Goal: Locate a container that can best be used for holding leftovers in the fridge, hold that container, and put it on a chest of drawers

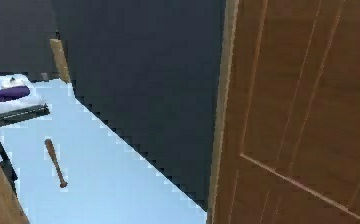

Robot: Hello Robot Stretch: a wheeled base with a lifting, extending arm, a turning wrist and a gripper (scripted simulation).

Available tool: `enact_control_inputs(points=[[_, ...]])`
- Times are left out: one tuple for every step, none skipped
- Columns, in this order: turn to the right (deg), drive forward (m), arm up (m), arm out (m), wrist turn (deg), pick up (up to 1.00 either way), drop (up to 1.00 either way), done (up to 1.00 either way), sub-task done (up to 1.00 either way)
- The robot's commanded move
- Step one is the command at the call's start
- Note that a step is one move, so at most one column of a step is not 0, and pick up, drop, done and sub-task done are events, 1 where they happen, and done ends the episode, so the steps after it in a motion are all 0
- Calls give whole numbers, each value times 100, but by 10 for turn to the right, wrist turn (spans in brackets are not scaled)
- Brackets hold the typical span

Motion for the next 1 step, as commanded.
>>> enact_control_inputs(points=[[0, 40, 0, 0, 0, 0, 0, 0, 0]])
